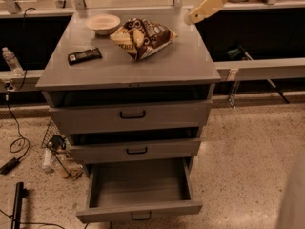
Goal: Place brown chip bag into bottom drawer
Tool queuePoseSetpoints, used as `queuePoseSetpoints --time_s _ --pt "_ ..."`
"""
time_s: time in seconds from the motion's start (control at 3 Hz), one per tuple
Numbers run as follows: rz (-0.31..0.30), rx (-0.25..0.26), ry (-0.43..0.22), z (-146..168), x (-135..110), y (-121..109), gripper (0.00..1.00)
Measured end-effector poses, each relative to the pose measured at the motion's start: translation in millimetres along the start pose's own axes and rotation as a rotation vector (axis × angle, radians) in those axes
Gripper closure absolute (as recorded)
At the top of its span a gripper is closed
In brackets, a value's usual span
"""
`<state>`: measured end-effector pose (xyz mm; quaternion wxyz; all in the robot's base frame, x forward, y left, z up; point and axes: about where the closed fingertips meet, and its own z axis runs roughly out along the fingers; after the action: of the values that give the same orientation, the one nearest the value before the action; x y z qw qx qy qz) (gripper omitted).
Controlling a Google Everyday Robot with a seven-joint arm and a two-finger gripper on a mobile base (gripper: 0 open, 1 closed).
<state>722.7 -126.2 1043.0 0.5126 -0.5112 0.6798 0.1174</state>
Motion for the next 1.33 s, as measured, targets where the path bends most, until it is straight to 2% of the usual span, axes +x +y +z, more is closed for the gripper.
queuePoseSetpoints --time_s 0.33,0.67,1.0,1.33 --pt "0.035 -0.04 -0.015 64.1 -3.0 -11.1 0.0" --pt "0.114 -0.056 0.046 112.8 14.1 -19.3 0.0" --pt "0.149 -0.05 0.062 122.1 19.0 -23.8 0.0" --pt "0.178 -0.063 0.068 155.4 18.4 -13.1 0.0"
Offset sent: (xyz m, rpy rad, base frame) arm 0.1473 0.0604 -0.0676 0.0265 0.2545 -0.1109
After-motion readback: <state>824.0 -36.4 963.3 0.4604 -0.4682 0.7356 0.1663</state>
